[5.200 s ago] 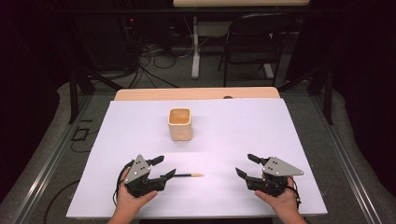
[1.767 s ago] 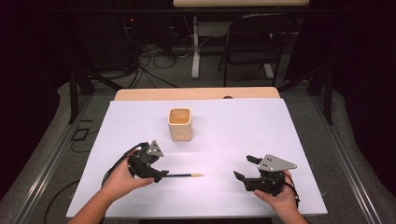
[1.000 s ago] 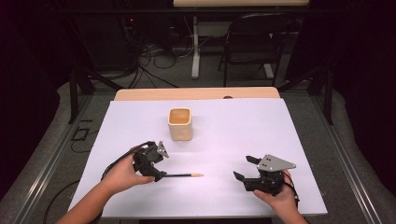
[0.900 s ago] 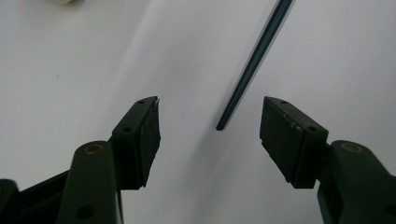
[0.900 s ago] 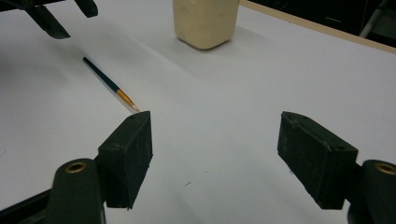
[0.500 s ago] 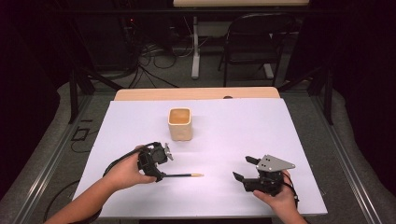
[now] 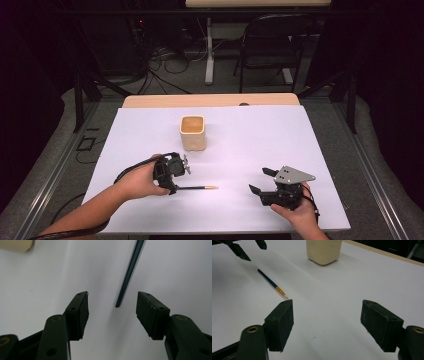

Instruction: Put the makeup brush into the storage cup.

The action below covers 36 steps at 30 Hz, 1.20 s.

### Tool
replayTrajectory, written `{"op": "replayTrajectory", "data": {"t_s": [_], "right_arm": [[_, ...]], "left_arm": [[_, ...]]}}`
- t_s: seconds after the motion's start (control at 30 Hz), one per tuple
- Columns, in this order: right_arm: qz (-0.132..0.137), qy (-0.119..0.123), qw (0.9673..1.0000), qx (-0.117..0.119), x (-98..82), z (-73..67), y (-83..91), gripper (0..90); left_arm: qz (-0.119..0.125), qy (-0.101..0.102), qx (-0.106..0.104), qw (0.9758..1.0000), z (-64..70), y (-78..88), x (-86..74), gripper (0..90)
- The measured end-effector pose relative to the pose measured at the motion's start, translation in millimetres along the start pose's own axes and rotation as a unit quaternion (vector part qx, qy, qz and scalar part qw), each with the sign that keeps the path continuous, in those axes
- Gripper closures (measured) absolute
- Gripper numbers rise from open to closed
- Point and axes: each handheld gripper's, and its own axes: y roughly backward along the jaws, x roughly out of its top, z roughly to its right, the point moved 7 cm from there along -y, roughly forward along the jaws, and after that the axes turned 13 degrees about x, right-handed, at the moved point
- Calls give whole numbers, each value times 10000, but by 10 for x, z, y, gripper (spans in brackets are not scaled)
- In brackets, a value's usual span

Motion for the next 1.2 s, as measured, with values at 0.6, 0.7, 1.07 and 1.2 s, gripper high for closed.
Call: {"op": "replayTrajectory", "data": {"t_s": [0.6, 0.7, 1.07, 1.2], "right_arm": [[0, 18, 10000, -3, -6, -2, -18, 264], [0, 19, 10000, -3, -6, -3, -18, 264], [-17, 21, 10000, 1, -10, -1, -14, 264], [-26, 26, 10000, 18, -10, -3, -15, 264]], "left_arm": [[-102, -291, -23, 9995, 40, -41, 81, 461], [-110, -323, -73, 9994, 44, -49, 102, 461], [-68, -409, -18, 9991, 34, -94, 187, 468], [-79, -494, -31, 9987, 40, -114, 227, 469]]}}
